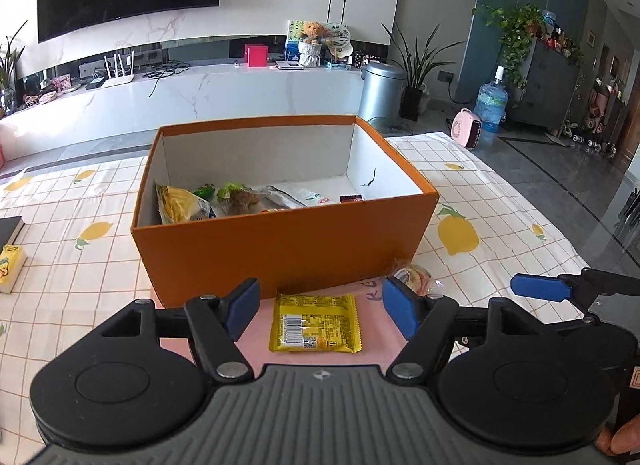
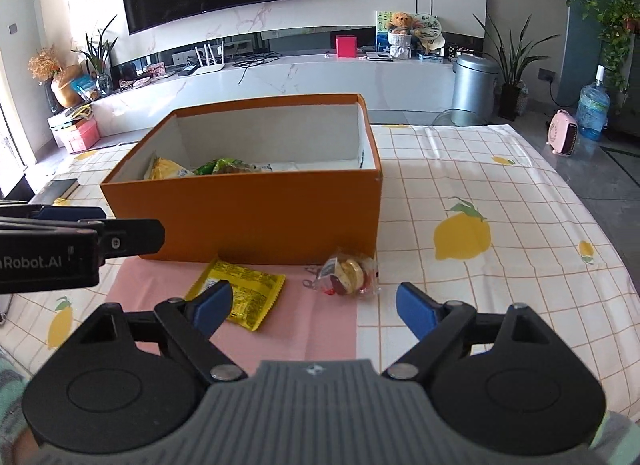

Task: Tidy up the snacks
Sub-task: 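Withdraw both tools toward the yellow packet and wrapped pastry, then grasp the yellow packet with the left tool while the right tool grasps the wrapped pastry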

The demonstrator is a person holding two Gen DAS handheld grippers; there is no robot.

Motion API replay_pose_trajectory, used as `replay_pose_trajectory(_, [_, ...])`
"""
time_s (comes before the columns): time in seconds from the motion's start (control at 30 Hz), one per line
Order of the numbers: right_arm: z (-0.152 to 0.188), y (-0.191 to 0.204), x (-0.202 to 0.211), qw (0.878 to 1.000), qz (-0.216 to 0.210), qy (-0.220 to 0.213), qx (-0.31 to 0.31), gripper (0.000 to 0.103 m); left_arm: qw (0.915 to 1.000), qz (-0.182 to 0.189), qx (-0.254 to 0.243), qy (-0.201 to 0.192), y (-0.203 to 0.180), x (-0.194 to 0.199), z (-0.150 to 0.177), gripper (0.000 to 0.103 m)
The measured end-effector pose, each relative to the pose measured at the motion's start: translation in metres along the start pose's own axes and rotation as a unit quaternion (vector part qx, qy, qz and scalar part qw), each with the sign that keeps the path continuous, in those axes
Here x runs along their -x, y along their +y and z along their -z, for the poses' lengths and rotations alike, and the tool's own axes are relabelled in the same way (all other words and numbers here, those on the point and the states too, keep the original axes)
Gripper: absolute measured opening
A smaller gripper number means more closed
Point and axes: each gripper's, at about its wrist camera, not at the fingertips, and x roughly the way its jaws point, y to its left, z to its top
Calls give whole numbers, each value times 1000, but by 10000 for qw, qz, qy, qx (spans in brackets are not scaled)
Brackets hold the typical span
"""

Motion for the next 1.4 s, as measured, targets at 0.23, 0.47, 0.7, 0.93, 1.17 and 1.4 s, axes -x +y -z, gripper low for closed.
replay_pose_trajectory(0.23, [13, -12, -24, 9993, 336, 16, -146, 86, 9996, -59, 196, 180, 8, -26, 18, 84])
replay_pose_trajectory(0.47, [6, -16, -50, 9986, 343, 179, -367, 75, 9985, -135, 442, 304, 23, -48, 21, 84])
replay_pose_trajectory(0.7, [-1, -17, -70, 9977, 475, 225, -427, 74, 9974, -9, 554, 467, 30, -70, 29, 84])
replay_pose_trajectory(0.93, [-9, -13, -96, 9967, 599, 325, -438, 71, 9975, 86, 523, 475, 33, -81, 35, 84])
replay_pose_trajectory(1.17, [-11, -21, -117, 9944, 540, 566, -707, 58, 9977, 180, 399, 527, 31, -86, 39, 84])
replay_pose_trajectory(1.4, [-8, -22, -113, 9942, 495, 575, -761, 45, 9978, 161, 286, 574, 25, -89, 36, 89])
